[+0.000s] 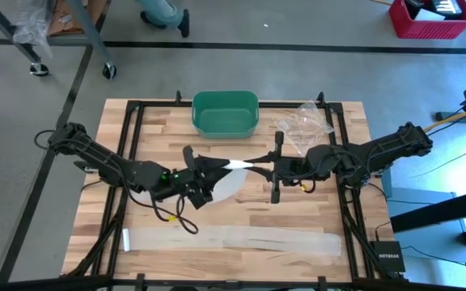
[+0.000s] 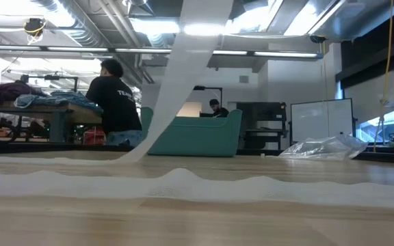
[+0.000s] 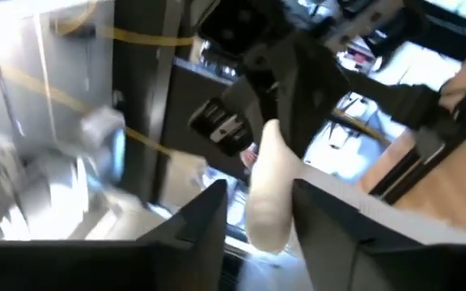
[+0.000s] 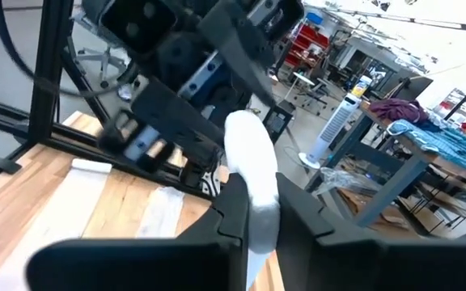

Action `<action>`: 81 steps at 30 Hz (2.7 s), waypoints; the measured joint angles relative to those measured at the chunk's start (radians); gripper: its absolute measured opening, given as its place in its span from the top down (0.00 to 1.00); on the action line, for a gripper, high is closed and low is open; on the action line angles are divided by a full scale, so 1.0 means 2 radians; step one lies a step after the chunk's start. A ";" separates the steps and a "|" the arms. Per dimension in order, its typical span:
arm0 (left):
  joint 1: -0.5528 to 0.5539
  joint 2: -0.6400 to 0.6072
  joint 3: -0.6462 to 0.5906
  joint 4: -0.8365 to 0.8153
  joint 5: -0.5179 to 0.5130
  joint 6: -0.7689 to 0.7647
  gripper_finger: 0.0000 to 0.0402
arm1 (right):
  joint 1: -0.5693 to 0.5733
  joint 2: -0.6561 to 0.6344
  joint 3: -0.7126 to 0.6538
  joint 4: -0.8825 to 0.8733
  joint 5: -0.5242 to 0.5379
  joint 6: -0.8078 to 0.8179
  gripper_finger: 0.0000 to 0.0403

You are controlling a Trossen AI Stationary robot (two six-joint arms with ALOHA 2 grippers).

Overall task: Roll bandage
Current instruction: Roll the top white bandage

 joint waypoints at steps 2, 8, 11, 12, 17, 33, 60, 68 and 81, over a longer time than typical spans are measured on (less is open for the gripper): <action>-0.007 -0.002 0.000 -0.001 -0.029 -0.061 0.61 | 0.000 -0.002 0.000 0.000 0.001 -0.002 0.90; -0.011 -0.027 0.000 -0.007 -0.022 -0.243 0.56 | 0.000 -0.011 0.000 -0.002 0.014 -0.090 0.89; -0.004 -0.043 0.000 -0.038 -0.003 -0.329 0.56 | 0.000 -0.009 0.000 -0.005 0.013 -0.140 0.90; 0.002 -0.049 0.000 -0.056 0.016 -0.365 0.56 | 0.000 -0.007 0.000 -0.005 0.013 -0.158 0.90; 0.041 -0.063 0.000 -0.134 0.102 -0.495 0.56 | 0.000 0.008 0.000 0.004 0.013 -0.231 0.90; 0.091 -0.063 0.000 -0.179 0.210 -0.593 0.56 | 0.000 0.015 0.000 0.012 0.022 -0.264 0.90; 0.098 -0.062 0.000 -0.167 0.243 -0.466 0.92 | 0.002 0.012 0.000 0.019 0.021 -0.143 0.82; 0.074 -0.062 0.000 -0.166 0.154 -0.177 0.88 | 0.038 -0.039 0.000 -0.050 0.052 0.029 0.59; 0.057 -0.010 0.160 -0.161 0.036 -0.057 0.91 | 0.049 -0.156 -0.040 -0.192 0.048 0.110 0.51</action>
